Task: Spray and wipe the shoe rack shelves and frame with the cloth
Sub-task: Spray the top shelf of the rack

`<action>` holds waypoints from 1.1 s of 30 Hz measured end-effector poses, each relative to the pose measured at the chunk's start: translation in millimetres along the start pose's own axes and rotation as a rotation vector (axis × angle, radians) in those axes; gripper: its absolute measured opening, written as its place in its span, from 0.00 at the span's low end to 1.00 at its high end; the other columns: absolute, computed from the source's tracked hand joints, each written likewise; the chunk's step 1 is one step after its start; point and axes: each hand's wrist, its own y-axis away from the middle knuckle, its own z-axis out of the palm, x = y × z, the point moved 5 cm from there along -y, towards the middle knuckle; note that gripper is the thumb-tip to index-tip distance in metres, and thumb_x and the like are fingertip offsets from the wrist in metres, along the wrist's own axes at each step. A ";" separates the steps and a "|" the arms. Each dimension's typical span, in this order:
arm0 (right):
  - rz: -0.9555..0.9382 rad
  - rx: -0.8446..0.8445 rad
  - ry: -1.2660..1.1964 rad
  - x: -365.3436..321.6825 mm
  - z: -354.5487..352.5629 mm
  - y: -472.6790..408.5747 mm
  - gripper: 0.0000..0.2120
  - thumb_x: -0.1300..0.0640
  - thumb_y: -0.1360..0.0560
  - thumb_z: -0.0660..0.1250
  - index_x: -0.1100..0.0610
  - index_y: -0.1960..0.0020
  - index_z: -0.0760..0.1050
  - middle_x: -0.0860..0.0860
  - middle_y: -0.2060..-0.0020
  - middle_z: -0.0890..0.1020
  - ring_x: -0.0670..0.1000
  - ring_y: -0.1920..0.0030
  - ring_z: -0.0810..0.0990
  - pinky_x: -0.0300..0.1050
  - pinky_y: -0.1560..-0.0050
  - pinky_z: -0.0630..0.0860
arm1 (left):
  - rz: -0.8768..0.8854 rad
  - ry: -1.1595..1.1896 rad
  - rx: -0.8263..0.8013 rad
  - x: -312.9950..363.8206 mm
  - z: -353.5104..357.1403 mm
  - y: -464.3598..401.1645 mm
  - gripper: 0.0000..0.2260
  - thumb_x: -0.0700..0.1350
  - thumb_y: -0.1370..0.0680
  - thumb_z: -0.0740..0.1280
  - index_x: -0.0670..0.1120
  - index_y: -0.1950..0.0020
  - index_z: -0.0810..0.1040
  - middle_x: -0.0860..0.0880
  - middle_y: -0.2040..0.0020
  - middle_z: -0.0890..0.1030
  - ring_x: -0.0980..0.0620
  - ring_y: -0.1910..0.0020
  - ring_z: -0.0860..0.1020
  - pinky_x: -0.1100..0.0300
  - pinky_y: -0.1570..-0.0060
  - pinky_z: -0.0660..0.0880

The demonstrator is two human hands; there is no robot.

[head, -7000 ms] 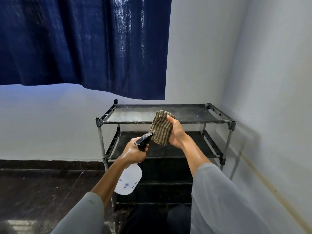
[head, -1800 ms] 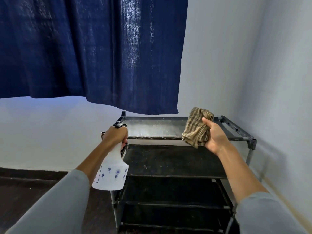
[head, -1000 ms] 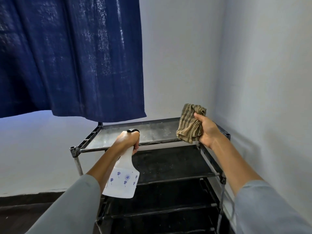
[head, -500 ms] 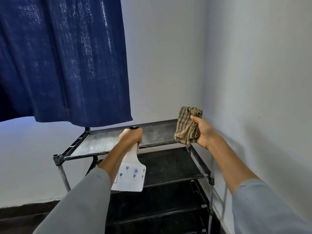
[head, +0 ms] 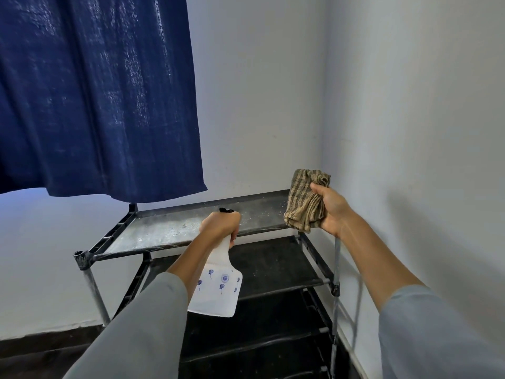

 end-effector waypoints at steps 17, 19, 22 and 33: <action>-0.015 0.040 0.048 -15.6 -11.4 6.2 0.16 0.58 0.19 0.56 0.61 0.34 0.69 0.62 0.41 0.78 0.60 0.45 0.79 0.58 0.47 0.76 | 0.112 0.112 -0.036 34.0 12.1 -5.6 0.03 0.35 0.33 0.61 0.40 0.61 0.72 0.41 0.64 0.75 0.45 0.67 0.74 0.57 0.63 0.73; -0.021 0.040 0.060 -18.0 -12.2 6.2 0.16 0.59 0.19 0.56 0.61 0.34 0.69 0.62 0.42 0.79 0.60 0.47 0.80 0.57 0.49 0.77 | 0.090 0.060 -0.081 37.2 11.5 -9.4 0.03 0.35 0.32 0.60 0.39 0.60 0.72 0.39 0.63 0.75 0.43 0.64 0.74 0.55 0.59 0.74; -0.027 0.050 0.067 -20.9 -15.2 4.0 0.16 0.59 0.19 0.56 0.61 0.33 0.69 0.62 0.43 0.80 0.61 0.47 0.81 0.56 0.51 0.78 | 0.048 0.107 -0.130 40.7 7.0 -13.7 0.04 0.32 0.34 0.59 0.39 0.66 0.70 0.40 0.66 0.73 0.45 0.71 0.72 0.58 0.66 0.73; -0.044 0.074 0.096 -28.7 -20.6 0.4 0.16 0.58 0.19 0.56 0.60 0.33 0.69 0.61 0.43 0.80 0.60 0.47 0.80 0.55 0.53 0.78 | 0.001 0.175 -0.258 62.2 18.1 -10.9 0.08 0.30 0.42 0.56 0.41 0.68 0.69 0.45 0.75 0.73 0.47 0.79 0.72 0.65 0.78 0.70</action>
